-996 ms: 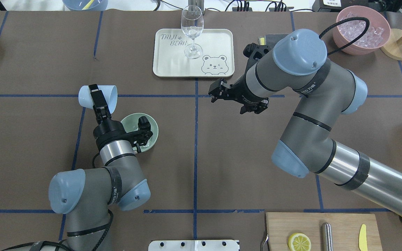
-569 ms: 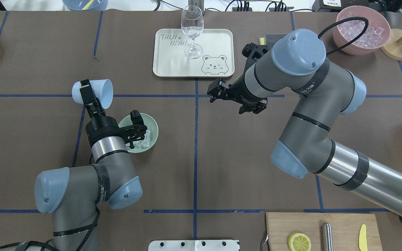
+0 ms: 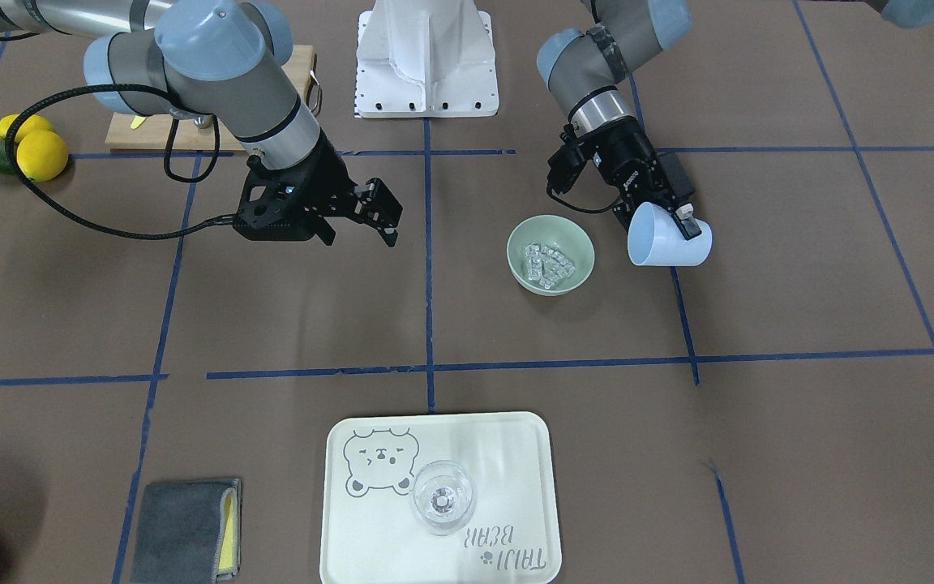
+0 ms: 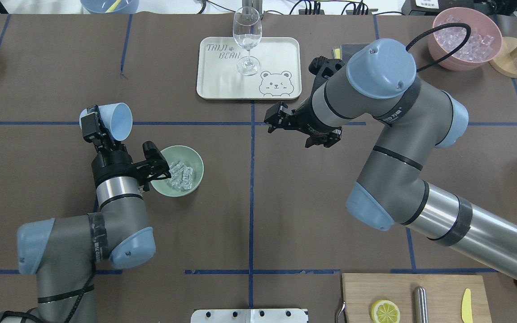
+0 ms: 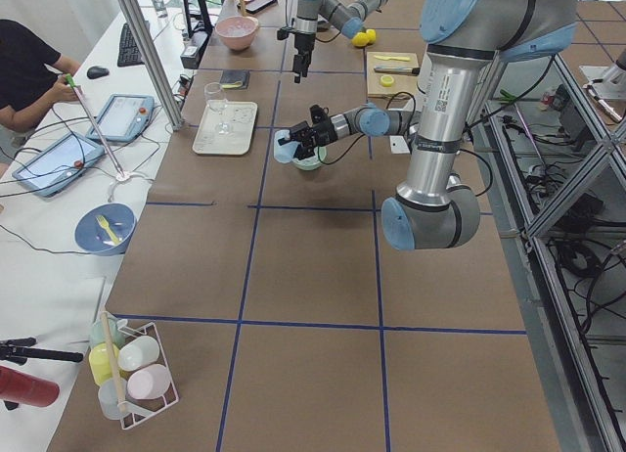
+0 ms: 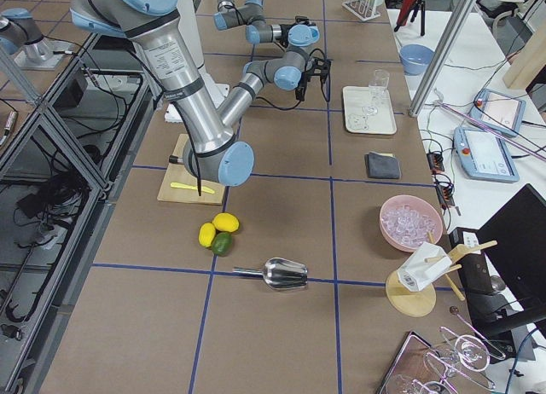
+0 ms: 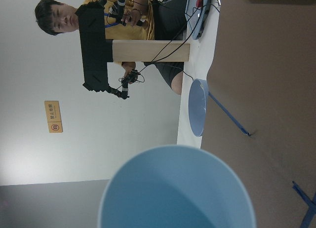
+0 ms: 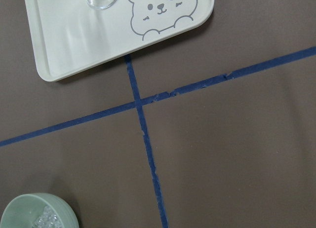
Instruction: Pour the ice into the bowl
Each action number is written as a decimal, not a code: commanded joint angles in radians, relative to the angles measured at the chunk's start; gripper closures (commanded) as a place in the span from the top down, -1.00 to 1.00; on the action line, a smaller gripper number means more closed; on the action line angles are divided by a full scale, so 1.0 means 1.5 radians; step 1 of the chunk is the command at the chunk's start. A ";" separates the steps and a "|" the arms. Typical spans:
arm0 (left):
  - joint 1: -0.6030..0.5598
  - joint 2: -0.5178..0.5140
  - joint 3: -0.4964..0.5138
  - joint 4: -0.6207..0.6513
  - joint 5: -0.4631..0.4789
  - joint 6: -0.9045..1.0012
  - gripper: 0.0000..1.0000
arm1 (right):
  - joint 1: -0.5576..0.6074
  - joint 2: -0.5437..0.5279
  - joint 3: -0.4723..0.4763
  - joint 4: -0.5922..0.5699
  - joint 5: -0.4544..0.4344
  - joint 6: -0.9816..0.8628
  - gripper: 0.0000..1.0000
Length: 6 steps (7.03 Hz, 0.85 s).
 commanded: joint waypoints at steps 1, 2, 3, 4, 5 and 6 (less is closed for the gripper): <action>-0.014 0.096 -0.001 -0.191 -0.003 0.004 -1.00 | -0.009 0.003 0.000 0.000 -0.001 0.000 1.00; -0.017 0.151 0.000 -0.303 -0.006 0.005 -1.00 | -0.018 0.004 0.000 0.000 -0.003 0.005 1.00; -0.017 0.209 0.002 -0.413 -0.017 0.007 -1.00 | -0.031 0.014 -0.001 -0.001 -0.013 0.018 1.00; -0.016 0.259 0.010 -0.522 -0.075 0.029 -1.00 | -0.042 0.018 -0.002 -0.001 -0.028 0.018 1.00; -0.019 0.281 0.046 -0.633 -0.089 0.074 -1.00 | -0.049 0.020 -0.002 0.000 -0.034 0.019 1.00; -0.032 0.301 0.086 -0.758 -0.100 0.079 -1.00 | -0.055 0.026 -0.002 -0.001 -0.044 0.019 1.00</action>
